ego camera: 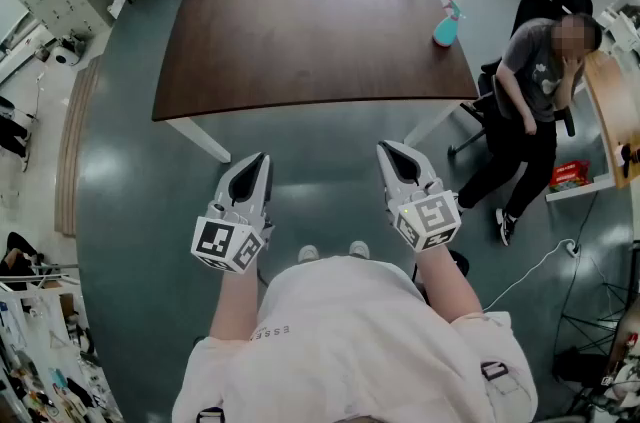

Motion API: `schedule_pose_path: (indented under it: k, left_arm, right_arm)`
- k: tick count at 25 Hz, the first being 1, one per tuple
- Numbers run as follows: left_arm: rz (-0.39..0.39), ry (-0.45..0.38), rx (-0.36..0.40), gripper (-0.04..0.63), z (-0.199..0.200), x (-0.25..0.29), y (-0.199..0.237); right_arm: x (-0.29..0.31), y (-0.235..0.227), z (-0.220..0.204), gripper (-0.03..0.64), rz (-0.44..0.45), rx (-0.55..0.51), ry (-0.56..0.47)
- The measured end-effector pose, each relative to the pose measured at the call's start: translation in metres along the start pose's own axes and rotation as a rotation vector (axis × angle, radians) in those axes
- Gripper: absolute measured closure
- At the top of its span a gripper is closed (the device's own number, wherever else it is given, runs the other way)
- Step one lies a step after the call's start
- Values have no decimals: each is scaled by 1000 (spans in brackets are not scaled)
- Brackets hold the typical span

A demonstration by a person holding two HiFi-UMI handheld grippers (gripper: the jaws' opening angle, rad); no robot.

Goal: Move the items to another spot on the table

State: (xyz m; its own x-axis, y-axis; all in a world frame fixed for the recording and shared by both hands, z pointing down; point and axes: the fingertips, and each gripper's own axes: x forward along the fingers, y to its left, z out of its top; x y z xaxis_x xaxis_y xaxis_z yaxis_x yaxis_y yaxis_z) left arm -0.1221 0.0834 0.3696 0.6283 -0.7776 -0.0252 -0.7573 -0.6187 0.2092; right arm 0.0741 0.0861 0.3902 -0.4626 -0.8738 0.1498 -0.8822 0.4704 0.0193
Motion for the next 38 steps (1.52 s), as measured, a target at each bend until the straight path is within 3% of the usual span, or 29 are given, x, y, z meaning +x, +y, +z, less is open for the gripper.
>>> schedule_pose_path:
  k: [17, 25, 31, 38]
  left_arm:
    - [3, 31, 12, 578, -11, 4, 7]
    - [-26, 45, 7, 578, -12, -7, 27]
    - [-128, 107, 4, 578, -17, -8, 43]
    - [-193, 120, 15, 578, -26, 33, 27]
  right_arm:
    - [4, -2, -14, 626, -18, 61, 34]
    - [14, 25, -15, 626, 3, 70, 23]
    - [21, 34, -29, 626, -89, 89, 70]
    - [-1, -7, -38, 626, -179, 118, 75]
